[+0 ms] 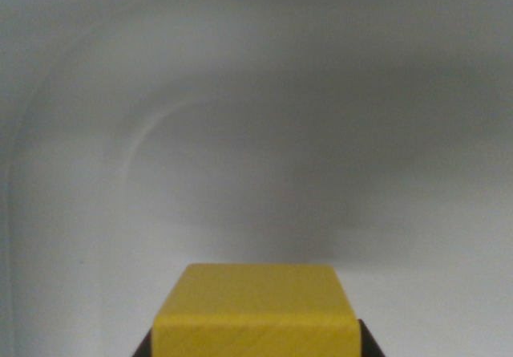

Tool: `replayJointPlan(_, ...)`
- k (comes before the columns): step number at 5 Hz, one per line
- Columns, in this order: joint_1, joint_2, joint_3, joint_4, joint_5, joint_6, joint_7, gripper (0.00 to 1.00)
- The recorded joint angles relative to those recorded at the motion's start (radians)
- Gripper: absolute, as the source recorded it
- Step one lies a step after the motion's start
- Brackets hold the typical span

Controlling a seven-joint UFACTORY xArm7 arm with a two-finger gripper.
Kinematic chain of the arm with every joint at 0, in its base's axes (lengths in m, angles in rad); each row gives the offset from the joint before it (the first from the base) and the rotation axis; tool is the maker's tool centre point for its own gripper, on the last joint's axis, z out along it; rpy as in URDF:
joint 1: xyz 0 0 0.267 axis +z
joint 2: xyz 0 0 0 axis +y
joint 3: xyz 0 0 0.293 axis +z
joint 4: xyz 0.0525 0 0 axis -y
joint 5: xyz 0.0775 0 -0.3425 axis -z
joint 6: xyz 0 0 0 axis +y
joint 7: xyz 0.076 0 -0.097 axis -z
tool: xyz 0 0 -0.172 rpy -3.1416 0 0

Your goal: Pick yellow cube

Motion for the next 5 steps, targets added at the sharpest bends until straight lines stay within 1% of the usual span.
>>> replayJointPlan(1, 0.0000, 0.000, 0.000, 0.000, 0.0000, 0.000, 0.000, 1.00)
replayJointPlan(2, -0.0002, -0.011, 0.001, 0.027, 0.0016, 0.038, 0.000, 1.00)
replayJointPlan(3, -0.0002, -0.011, 0.001, 0.027, 0.0016, 0.038, 0.000, 1.00)
replayJointPlan(4, -0.0003, -0.024, 0.002, 0.058, 0.0035, 0.081, 0.001, 1.00)
replayJointPlan(5, -0.0003, -0.024, 0.002, 0.058, 0.0035, 0.081, 0.001, 1.00)
